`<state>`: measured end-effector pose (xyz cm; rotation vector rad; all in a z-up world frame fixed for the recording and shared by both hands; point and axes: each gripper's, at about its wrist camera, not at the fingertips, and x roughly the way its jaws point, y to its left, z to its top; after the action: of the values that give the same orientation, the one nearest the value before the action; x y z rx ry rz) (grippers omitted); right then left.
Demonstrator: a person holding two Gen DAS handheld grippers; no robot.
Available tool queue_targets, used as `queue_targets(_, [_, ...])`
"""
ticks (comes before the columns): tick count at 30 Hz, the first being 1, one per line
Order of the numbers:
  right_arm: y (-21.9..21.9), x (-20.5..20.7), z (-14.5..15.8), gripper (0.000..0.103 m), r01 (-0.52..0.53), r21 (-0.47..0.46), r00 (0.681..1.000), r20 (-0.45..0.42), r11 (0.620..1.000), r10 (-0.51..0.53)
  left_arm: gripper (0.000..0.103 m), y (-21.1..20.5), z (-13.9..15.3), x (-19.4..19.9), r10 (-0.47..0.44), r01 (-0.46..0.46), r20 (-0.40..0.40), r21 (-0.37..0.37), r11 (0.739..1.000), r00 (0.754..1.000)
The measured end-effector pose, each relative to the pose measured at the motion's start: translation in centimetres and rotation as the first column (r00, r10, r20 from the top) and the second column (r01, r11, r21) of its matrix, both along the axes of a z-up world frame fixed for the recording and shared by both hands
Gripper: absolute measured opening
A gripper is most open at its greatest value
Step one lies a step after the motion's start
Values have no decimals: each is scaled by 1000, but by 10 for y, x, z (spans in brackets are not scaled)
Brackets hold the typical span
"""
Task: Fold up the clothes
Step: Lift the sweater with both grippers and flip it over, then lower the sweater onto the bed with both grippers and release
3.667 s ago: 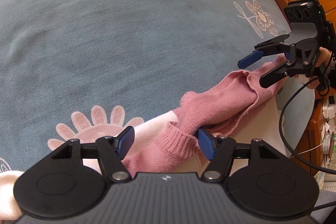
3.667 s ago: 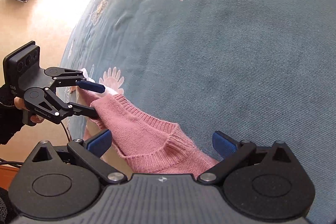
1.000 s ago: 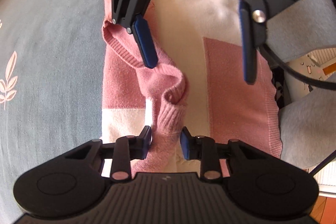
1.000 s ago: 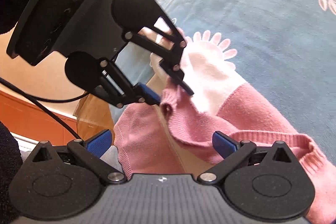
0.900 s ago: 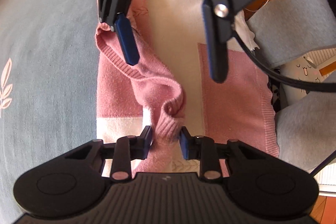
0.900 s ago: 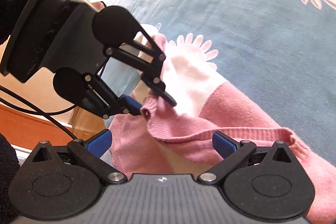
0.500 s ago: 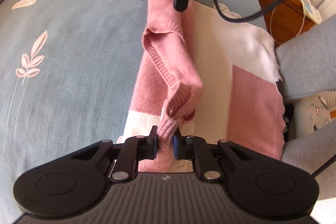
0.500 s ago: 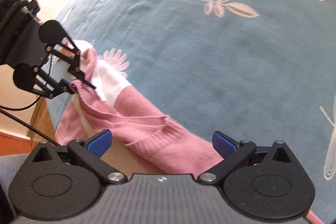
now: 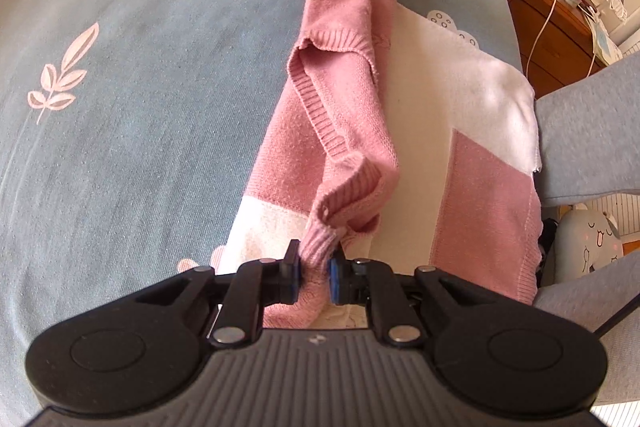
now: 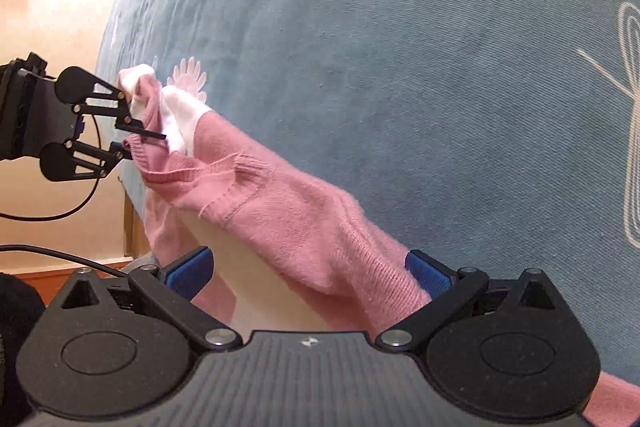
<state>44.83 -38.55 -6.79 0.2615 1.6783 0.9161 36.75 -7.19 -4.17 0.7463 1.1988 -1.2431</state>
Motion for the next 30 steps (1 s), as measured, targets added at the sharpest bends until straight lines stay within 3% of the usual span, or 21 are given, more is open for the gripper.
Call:
queue_targets(5, [24, 3, 9, 103, -33, 89, 999, 21, 995, 31, 11, 2, 2, 12, 68, -68, -19, -3, 998, 998])
queue_targets(8, [37, -2, 8, 100, -97, 67, 994, 58, 993, 93, 11, 7, 3, 24, 134, -134, -55, -8, 991, 989])
queue_targets(12, [38, -2, 3, 86, -141, 32, 988, 70, 990, 138, 11, 14, -1, 41, 185, -186, -122, 0, 983, 975])
queue_targets(20, [-4, 13, -16, 48, -35, 27, 999, 7, 999, 35, 11, 29, -18, 74, 341, -349, -224, 2, 937, 913])
queue_targets(21, [-5, 12, -16, 38, -39, 12, 999, 17, 999, 39, 11, 31, -19, 76, 356, -366, -229, 3, 931, 906])
queue_targets(22, [-3, 11, -16, 21, -51, -14, 998, 36, 999, 52, 11, 32, -19, 78, 370, -380, -232, 3, 925, 900])
queue_targets(23, [-2, 10, -14, 15, -60, -35, 997, 53, 998, 62, 10, 33, -19, 80, 384, -394, -234, 4, 919, 893])
queue_targets(30, [-8, 26, 13, 12, -15, -68, 981, 191, 998, 28, 8, 41, -7, 105, 500, -520, -225, -36, 853, 836])
